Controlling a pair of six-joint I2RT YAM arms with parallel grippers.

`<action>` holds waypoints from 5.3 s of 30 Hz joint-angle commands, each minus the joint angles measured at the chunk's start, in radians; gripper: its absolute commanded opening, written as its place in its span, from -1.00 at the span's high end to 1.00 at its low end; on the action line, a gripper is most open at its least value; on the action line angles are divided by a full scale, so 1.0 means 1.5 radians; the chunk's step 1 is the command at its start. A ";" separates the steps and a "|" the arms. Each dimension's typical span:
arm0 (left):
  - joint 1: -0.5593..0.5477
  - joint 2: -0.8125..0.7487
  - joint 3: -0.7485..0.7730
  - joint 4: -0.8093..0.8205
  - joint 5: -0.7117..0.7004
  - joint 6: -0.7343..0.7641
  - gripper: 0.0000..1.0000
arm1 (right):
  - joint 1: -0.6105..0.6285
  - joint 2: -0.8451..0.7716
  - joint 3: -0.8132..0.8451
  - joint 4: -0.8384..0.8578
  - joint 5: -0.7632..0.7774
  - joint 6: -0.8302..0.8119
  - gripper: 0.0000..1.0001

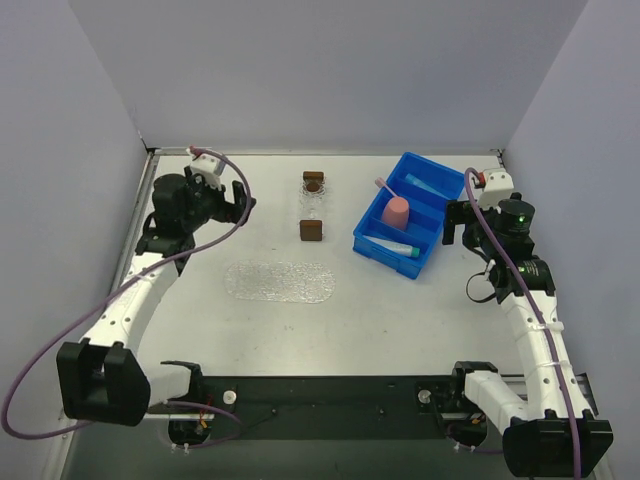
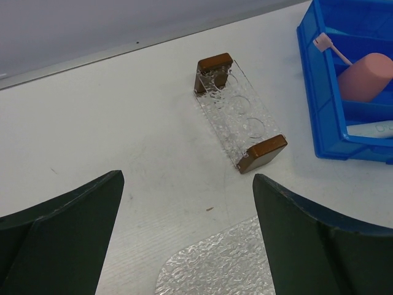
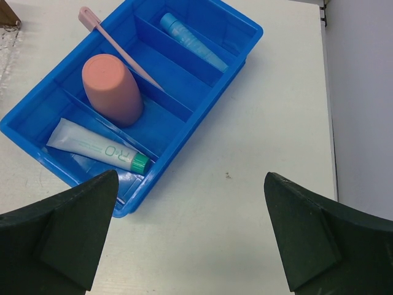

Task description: Prepare toiletry sets of a toothbrush and toothpaste on the tray

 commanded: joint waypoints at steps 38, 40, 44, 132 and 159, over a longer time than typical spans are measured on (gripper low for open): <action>-0.295 0.646 0.633 -0.293 -0.400 -0.102 -0.95 | 0.000 0.032 0.015 0.004 -0.019 -0.032 -1.00; -0.297 0.668 0.657 -0.300 -0.402 -0.108 -0.95 | 0.000 0.034 0.015 0.005 -0.017 -0.033 -1.00; -0.298 0.698 0.694 -0.325 -0.394 -0.122 -0.95 | 0.000 0.036 0.014 0.005 -0.018 -0.031 -1.00; -0.164 0.355 0.369 -0.480 0.083 0.476 0.04 | 0.005 0.043 0.014 0.001 -0.037 -0.028 -1.00; -0.060 0.278 0.124 -0.580 0.351 0.957 0.02 | 0.020 0.051 0.014 -0.002 -0.037 -0.029 -1.00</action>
